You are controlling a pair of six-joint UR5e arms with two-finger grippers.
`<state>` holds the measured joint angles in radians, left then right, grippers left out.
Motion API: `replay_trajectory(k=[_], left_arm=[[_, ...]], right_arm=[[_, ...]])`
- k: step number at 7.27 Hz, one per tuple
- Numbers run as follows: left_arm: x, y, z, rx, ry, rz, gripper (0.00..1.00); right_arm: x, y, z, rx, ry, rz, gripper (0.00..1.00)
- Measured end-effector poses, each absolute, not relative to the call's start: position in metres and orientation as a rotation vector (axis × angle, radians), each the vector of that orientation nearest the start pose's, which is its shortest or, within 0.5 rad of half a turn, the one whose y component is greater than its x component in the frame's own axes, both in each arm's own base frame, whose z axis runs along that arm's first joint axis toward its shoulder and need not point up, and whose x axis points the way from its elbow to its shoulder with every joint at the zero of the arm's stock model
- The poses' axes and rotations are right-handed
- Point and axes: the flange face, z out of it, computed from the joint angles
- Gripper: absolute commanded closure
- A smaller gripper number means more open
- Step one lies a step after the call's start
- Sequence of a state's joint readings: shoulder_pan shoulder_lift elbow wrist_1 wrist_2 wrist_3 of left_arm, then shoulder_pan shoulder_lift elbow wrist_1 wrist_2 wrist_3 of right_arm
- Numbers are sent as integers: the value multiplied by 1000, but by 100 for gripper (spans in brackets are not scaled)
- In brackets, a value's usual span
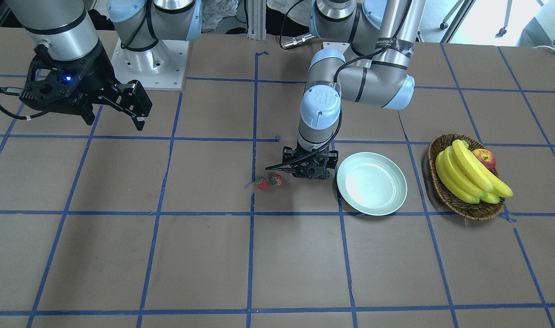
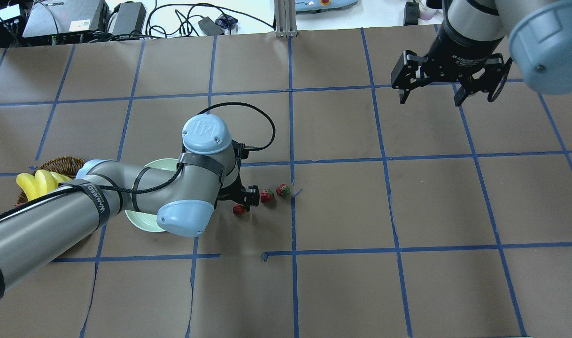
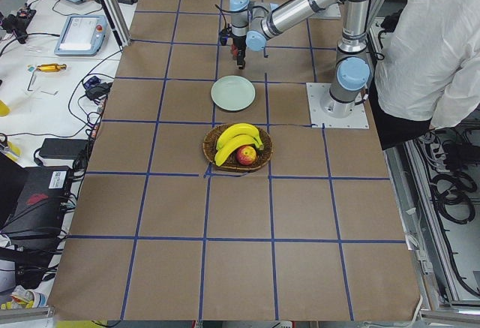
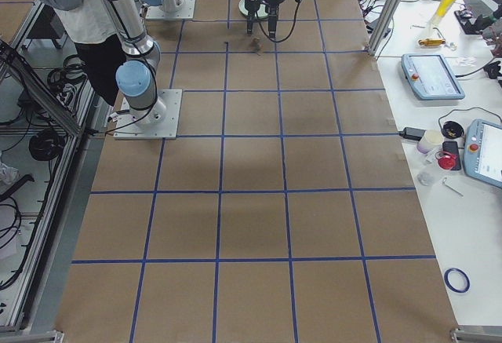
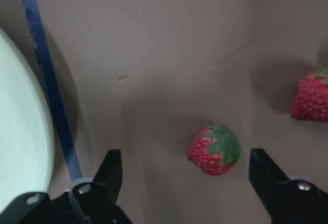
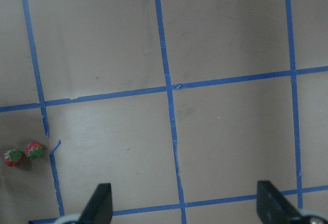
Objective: Collect all strawberries into plate
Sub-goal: 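Lower the left gripper onto the strawberry nearest the plate and grasp, then lift the strawberry onto the plate and open the left gripper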
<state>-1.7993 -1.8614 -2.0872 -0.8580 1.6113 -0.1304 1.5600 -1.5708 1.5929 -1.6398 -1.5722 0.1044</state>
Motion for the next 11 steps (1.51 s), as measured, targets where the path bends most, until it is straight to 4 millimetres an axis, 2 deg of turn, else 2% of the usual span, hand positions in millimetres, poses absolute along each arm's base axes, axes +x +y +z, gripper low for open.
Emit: replay_trajectory(k=[2, 3, 5, 6, 7, 8, 10, 11], left_arm=[[-239, -440, 172, 144, 3085, 144, 87], [-240, -441, 172, 144, 3090, 132, 100], [-242, -445, 178, 170, 3092, 96, 100], [-240, -452, 192, 205, 3080, 60, 100], [-230, -460, 207, 239, 3056, 44, 100], [-204, -471, 219, 249, 3040, 44, 96], [-133, -486, 228, 256, 3033, 73, 8], [-118, -483, 221, 252, 3036, 108, 1]], right_arm=[[128, -498, 485, 182, 3132, -75, 0], [128, -498, 485, 183, 3132, -77, 0], [128, -498, 486, 183, 3131, -80, 0], [128, -499, 486, 183, 3131, -81, 0], [128, -499, 487, 182, 3132, -85, 0], [127, -500, 488, 182, 3136, -90, 0], [127, -500, 488, 186, 3135, -91, 0], [127, -500, 488, 188, 3133, -91, 0]])
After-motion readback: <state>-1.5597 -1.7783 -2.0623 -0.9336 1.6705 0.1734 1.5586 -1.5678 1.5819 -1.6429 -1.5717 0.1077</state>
